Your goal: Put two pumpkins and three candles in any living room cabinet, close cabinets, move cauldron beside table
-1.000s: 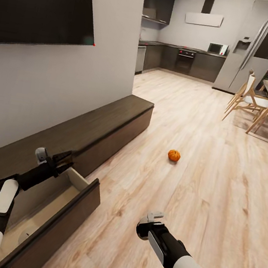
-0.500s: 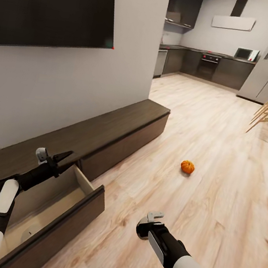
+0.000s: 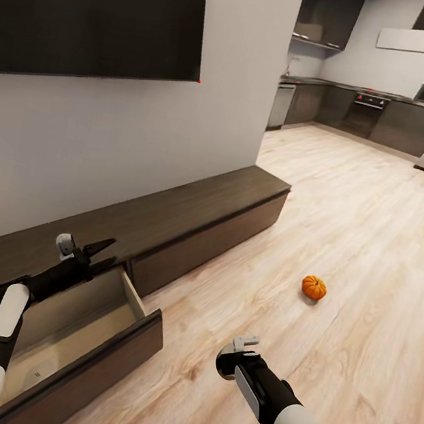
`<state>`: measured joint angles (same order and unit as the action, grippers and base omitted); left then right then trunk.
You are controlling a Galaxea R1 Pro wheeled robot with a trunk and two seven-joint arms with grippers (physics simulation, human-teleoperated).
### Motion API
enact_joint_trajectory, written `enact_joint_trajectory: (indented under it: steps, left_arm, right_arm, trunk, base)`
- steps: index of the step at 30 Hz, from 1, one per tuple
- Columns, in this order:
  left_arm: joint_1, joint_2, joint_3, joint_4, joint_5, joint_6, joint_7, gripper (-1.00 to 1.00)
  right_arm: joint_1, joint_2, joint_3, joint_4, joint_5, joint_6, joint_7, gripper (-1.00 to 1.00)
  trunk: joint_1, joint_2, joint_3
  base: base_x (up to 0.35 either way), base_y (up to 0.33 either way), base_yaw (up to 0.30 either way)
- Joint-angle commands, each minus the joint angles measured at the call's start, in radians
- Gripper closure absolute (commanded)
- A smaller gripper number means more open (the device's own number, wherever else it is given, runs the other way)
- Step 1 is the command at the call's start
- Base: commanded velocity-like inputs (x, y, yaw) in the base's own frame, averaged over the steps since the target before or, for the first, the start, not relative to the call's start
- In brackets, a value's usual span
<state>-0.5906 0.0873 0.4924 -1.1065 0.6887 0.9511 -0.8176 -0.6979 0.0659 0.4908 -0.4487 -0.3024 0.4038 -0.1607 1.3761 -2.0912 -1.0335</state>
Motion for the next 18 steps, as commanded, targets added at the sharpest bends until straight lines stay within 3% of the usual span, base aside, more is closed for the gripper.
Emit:
enact_joint_trajectory:
  steps: [1, 18]
  left_arm:
    - [0.0, 0.0, 0.0, 0.0, 0.0, 0.0, 0.0, -1.0]
    - [0.03, -0.002, 0.006, 0.001, 0.032, -0.002, -0.069, -1.0]
  right_arm:
    - [0.0, -0.001, 0.0, 0.0, -0.001, 0.0, 0.0, 1.0]
    - [-0.087, -0.003, -0.075, -0.042, -0.002, -0.028, 0.003, 1.0]
  trunk:
    - [0.0, 0.0, 0.0]
    - [0.0, 0.0, 0.0]
  base:
    - [0.208, -0.209, 0.045]
    - [0.012, -0.012, 0.002]
